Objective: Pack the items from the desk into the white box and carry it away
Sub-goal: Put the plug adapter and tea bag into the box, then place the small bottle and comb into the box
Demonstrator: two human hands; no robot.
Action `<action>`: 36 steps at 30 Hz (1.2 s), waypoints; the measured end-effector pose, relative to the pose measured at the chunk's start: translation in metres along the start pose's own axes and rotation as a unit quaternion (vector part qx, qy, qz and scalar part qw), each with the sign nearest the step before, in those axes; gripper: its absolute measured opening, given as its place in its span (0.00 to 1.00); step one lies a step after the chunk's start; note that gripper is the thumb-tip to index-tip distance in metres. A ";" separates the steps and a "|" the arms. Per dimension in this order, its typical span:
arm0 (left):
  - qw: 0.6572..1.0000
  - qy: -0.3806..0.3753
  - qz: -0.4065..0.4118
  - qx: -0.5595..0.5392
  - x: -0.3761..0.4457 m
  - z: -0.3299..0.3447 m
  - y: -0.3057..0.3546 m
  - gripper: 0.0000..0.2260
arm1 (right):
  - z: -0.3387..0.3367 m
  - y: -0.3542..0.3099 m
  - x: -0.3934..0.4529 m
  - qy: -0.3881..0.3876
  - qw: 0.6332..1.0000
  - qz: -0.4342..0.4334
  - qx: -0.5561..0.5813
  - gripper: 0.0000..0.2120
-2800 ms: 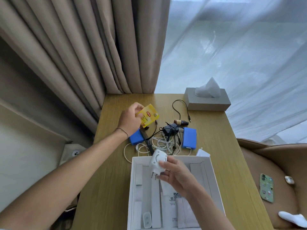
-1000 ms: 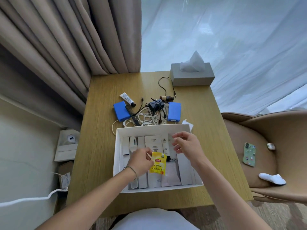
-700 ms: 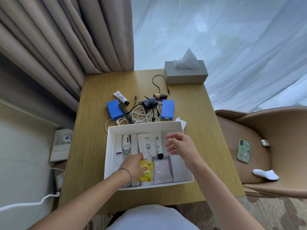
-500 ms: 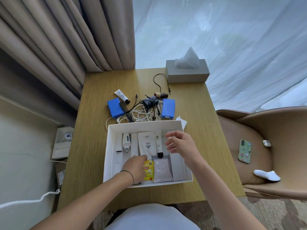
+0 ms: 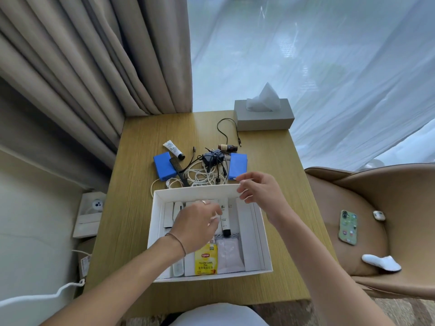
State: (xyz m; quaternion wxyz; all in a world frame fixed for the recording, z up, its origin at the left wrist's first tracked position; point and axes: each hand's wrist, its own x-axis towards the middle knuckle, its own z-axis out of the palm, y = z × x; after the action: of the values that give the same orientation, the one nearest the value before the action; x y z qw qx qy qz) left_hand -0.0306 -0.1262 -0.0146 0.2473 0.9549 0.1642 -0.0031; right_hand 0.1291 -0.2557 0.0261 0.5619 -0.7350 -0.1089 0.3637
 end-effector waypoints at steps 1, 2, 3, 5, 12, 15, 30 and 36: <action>1.000 0.008 -0.003 -0.023 0.006 -0.006 0.002 0.09 | -0.004 -0.006 0.004 0.002 1.000 -0.005 0.001 0.08; 0.999 0.013 -0.010 -0.046 0.013 -0.012 0.003 0.08 | -0.007 -0.010 0.008 0.004 1.000 -0.009 -0.002 0.08; 0.998 0.016 -0.018 -0.064 0.020 -0.017 0.003 0.08 | -0.011 -0.015 0.012 0.007 1.000 -0.015 -0.006 0.08; 0.996 0.020 -0.032 -0.086 0.033 -0.024 0.002 0.08 | -0.020 -0.019 0.024 0.016 0.999 -0.026 -0.018 0.09; 0.990 0.026 -0.075 -0.116 0.072 -0.033 -0.004 0.07 | -0.041 0.023 0.089 0.036 0.930 -0.077 -0.358 0.20; 0.989 0.024 -0.089 -0.113 0.080 -0.032 -0.007 0.06 | -0.050 0.056 0.107 -0.052 0.853 -0.089 -0.512 0.25; 0.982 0.025 -0.152 -0.108 0.099 -0.033 -0.024 0.07 | -0.045 0.119 0.130 -0.086 0.796 -0.159 -0.577 0.16; 0.979 0.015 -0.182 -0.095 0.113 -0.033 -0.043 0.07 | -0.054 0.090 0.131 -0.015 0.967 -0.026 -0.252 0.15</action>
State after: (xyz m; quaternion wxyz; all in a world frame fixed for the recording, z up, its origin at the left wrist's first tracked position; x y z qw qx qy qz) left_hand 0.0602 -0.0397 -0.0156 0.3297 0.8813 0.3381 -0.0181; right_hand 0.2352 -0.2528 -0.1040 0.3662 -0.8440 -0.2243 0.3213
